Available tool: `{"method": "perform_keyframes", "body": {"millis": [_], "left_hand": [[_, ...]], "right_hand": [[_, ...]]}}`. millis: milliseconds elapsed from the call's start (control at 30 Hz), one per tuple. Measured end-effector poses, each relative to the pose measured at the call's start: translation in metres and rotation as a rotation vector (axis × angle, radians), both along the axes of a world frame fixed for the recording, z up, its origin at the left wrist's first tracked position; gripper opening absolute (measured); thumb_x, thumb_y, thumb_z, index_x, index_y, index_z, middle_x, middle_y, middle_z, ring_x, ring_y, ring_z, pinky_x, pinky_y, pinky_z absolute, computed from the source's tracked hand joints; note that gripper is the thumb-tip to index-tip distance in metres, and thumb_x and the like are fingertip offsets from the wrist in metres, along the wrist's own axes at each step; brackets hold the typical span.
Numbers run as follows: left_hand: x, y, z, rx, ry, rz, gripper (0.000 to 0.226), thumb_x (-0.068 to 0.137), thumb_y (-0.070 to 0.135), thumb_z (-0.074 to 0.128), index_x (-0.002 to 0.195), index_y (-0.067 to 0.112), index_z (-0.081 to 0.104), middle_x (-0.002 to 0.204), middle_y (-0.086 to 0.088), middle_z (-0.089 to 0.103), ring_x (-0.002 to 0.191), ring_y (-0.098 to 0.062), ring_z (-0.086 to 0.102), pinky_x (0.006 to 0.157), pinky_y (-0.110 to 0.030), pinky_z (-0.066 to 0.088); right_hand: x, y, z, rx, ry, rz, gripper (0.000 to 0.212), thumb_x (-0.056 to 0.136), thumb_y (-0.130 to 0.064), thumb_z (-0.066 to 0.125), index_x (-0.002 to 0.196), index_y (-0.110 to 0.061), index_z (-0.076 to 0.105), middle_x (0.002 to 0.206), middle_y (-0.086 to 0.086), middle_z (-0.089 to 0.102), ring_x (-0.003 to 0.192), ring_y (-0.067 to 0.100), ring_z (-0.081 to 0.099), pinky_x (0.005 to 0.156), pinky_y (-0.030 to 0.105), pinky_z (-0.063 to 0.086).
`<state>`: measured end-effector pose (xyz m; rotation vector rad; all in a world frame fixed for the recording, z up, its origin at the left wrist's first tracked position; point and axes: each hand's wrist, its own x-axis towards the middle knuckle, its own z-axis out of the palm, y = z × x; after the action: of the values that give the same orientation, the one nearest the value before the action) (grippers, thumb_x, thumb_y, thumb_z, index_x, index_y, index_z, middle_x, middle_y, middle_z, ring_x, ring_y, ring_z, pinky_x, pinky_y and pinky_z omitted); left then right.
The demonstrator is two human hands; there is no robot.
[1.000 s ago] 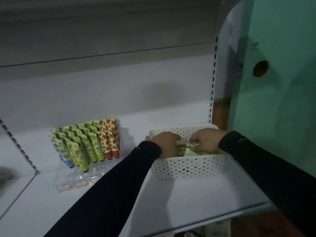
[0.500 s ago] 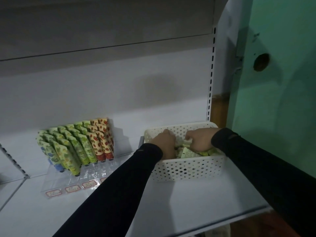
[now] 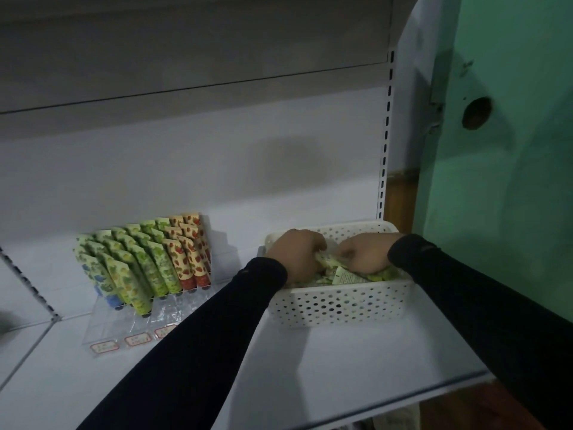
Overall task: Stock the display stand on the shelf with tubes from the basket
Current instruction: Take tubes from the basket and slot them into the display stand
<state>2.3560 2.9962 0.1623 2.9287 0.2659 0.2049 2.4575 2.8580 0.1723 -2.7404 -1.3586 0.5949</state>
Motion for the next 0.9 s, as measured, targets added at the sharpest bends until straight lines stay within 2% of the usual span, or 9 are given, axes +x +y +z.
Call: {"method": "perform_keyframes", "body": {"millis": [133, 200, 267, 333, 400, 533, 633, 733, 900], "left_hand": [[-0.009, 0.0, 0.003, -0.043, 0.179, 0.011, 0.049, 0.089, 0.03, 0.065, 0.136, 0.023, 0.055, 0.137, 0.001, 0.058, 0.124, -0.019, 0.052, 0.091, -0.025, 0.036], [-0.01, -0.003, 0.007, -0.026, 0.265, 0.0, 0.045, 0.09, 0.033, 0.061, 0.134, 0.025, 0.056, 0.136, 0.002, 0.057, 0.122, -0.018, 0.052, 0.088, -0.027, 0.036], [-0.011, -0.007, 0.013, -0.03, 0.318, 0.005, 0.039, 0.09, 0.033, 0.059, 0.128, 0.023, 0.06, 0.128, 0.003, 0.06, 0.113, -0.018, 0.054, 0.083, -0.028, 0.036], [-0.01, -0.007, 0.017, -0.073, 0.354, 0.005, 0.031, 0.088, 0.03, 0.06, 0.117, 0.02, 0.065, 0.114, 0.004, 0.064, 0.102, -0.017, 0.057, 0.078, -0.027, 0.041], [-0.008, -0.005, 0.019, -0.127, 0.386, -0.01, 0.026, 0.086, 0.029, 0.062, 0.11, 0.02, 0.065, 0.107, 0.005, 0.066, 0.097, -0.016, 0.059, 0.074, -0.026, 0.043], [-0.011, -0.001, 0.024, -0.228, 0.449, -0.049, 0.05, 0.086, 0.038, 0.067, 0.133, 0.022, 0.058, 0.126, 0.007, 0.062, 0.098, -0.01, 0.057, 0.084, -0.025, 0.042], [-0.01, 0.008, 0.022, -0.329, 0.502, -0.05, 0.057, 0.079, 0.048, 0.073, 0.13, 0.025, 0.06, 0.115, 0.009, 0.067, 0.099, -0.013, 0.064, 0.082, -0.026, 0.048], [-0.008, 0.011, 0.017, -0.29, 0.525, -0.027, 0.066, 0.078, 0.052, 0.075, 0.135, 0.025, 0.056, 0.127, 0.007, 0.063, 0.112, -0.015, 0.06, 0.099, -0.033, 0.045], [-0.002, 0.005, 0.013, -0.185, 0.5, -0.006, 0.071, 0.084, 0.052, 0.069, 0.145, 0.028, 0.043, 0.146, 0.004, 0.049, 0.129, -0.019, 0.049, 0.112, -0.038, 0.036]], "right_hand": [[-0.006, -0.006, 0.009, 0.041, 0.021, -0.011, 0.048, 0.095, -0.025, 0.045, 0.143, -0.027, 0.043, 0.153, -0.004, 0.036, 0.135, 0.017, 0.037, 0.1, 0.028, 0.029], [-0.007, -0.009, 0.014, 0.05, 0.006, -0.007, 0.053, 0.095, -0.037, 0.047, 0.147, -0.027, 0.038, 0.156, -0.005, 0.031, 0.139, 0.016, 0.033, 0.107, 0.029, 0.027], [-0.007, -0.013, 0.021, 0.017, -0.005, 0.002, 0.059, 0.092, -0.053, 0.049, 0.144, -0.025, 0.041, 0.149, -0.003, 0.043, 0.133, 0.017, 0.042, 0.111, 0.033, 0.032], [-0.01, -0.018, 0.029, -0.045, 0.027, 0.01, 0.063, 0.086, -0.059, 0.057, 0.138, -0.024, 0.048, 0.131, -0.005, 0.058, 0.115, 0.014, 0.056, 0.104, 0.033, 0.042], [-0.012, -0.021, 0.034, -0.14, 0.026, 0.045, 0.067, 0.082, -0.056, 0.065, 0.138, -0.027, 0.047, 0.132, -0.008, 0.054, 0.114, 0.011, 0.052, 0.097, 0.026, 0.04], [-0.01, -0.019, 0.034, -0.194, -0.009, 0.076, 0.068, 0.08, -0.051, 0.07, 0.14, -0.032, 0.045, 0.141, -0.007, 0.047, 0.121, 0.014, 0.047, 0.091, 0.025, 0.036], [-0.005, -0.019, 0.031, -0.123, 0.017, 0.068, 0.064, 0.078, -0.047, 0.074, 0.135, -0.031, 0.05, 0.13, -0.008, 0.057, 0.11, 0.012, 0.055, 0.088, 0.025, 0.044], [-0.002, -0.018, 0.024, -0.079, -0.002, 0.069, 0.061, 0.079, -0.043, 0.075, 0.134, -0.028, 0.051, 0.126, -0.005, 0.062, 0.107, 0.014, 0.06, 0.09, 0.026, 0.048], [-0.004, -0.011, 0.02, -0.13, -0.103, 0.109, 0.063, 0.084, -0.048, 0.068, 0.14, -0.03, 0.044, 0.135, -0.005, 0.052, 0.102, 0.011, 0.046, 0.085, 0.027, 0.041]]}}
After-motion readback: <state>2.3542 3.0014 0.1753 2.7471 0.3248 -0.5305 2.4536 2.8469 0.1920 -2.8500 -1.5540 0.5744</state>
